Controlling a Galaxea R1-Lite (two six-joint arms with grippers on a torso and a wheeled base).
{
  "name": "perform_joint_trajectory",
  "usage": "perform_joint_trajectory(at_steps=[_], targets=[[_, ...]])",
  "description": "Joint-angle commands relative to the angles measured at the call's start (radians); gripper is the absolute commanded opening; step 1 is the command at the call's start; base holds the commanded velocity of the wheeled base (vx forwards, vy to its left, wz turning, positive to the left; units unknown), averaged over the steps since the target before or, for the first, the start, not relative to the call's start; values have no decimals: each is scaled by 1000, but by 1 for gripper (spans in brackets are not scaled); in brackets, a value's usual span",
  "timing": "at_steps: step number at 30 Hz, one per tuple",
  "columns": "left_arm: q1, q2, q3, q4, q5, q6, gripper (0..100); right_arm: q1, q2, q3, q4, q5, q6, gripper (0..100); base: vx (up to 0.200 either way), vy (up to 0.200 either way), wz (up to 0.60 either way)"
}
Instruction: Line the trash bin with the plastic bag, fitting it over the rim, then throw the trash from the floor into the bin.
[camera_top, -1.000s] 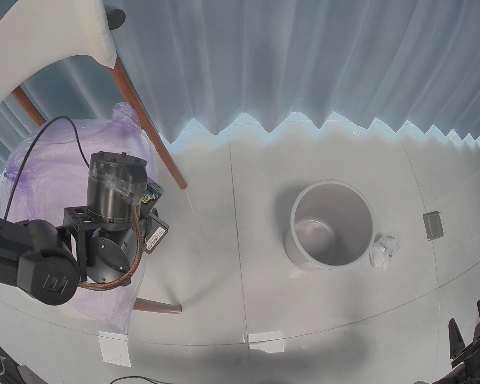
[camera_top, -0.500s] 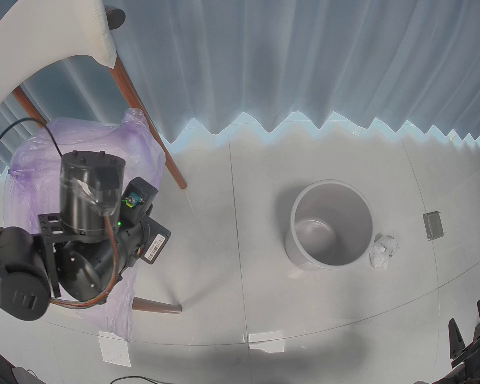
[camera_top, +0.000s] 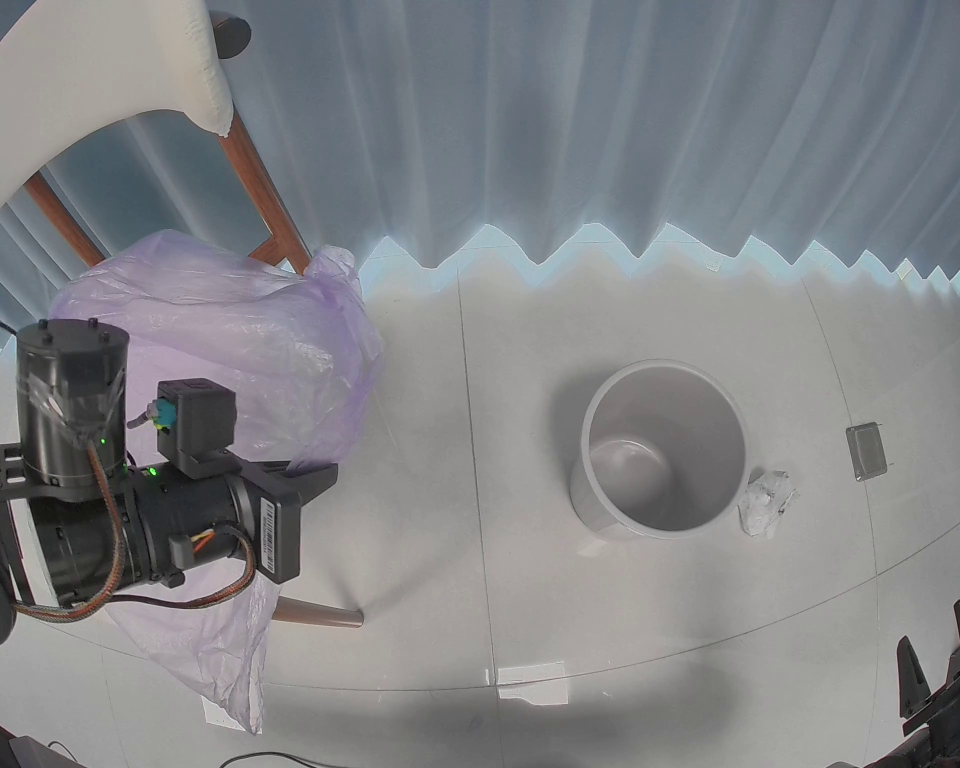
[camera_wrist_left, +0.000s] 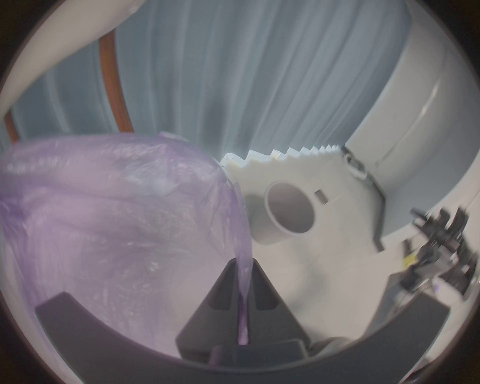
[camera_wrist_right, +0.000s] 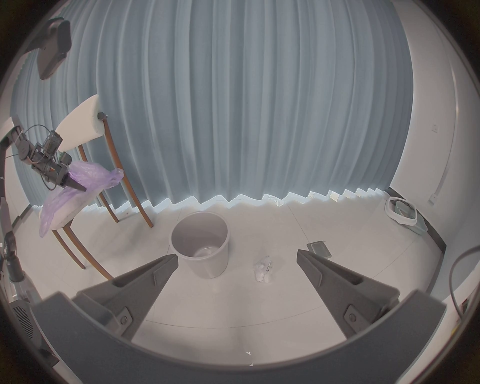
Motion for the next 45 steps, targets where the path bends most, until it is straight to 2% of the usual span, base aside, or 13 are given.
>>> perform_joint_trajectory(at_steps=[1, 5, 9, 10, 11, 13, 14, 15, 18, 22, 28, 34, 45], targets=[[33, -83, 25, -54, -180, -183, 0, 0, -16, 18, 0, 0, -1, 100, 0, 0, 0], [90, -118, 75, -118, -347, -288, 0, 0, -16, 18, 0, 0, -1, 100, 0, 0, 0], [191, -118, 126, -229, -453, -355, 0, 0, -16, 18, 0, 0, -1, 100, 0, 0, 0], [198, -118, 131, -239, -460, -364, 0, 0, -16, 18, 0, 0, 1, 100, 0, 0, 0], [227, -116, 158, -313, -486, -429, 0, 0, -16, 18, 0, 0, -1, 100, 0, 0, 0], [244, -112, 184, -428, -491, -512, 0, 0, -16, 18, 0, 0, 1, 100, 0, 0, 0], [244, -112, 184, -428, -491, -512, 0, 0, -16, 18, 0, 0, 1, 100, 0, 0, 0], [259, -106, 224, -541, -491, -576, 0, 0, -16, 18, 0, 0, 1, 100, 0, 0, 0], [280, -80, 290, -686, -490, -642, 0, -1, -15, 18, 0, 0, 1, 100, 0, 0, 0], [282, -61, 338, -790, -486, -653, 0, 0, -15, 18, 0, 0, 1, 100, 0, 0, 0], [287, -60, 325, -802, -508, -680, 0, -1, -15, 18, 0, 0, 1, 100, 0, 0, 0], [354, -61, 321, -853, -655, -696, 0, 0, -15, 18, 0, 0, 1, 100, 0, -167, 0], [356, -47, 324, -879, -664, -705, 0, 0, -15, 18, 0, 0, 1, 100, 0, -200, 0]])
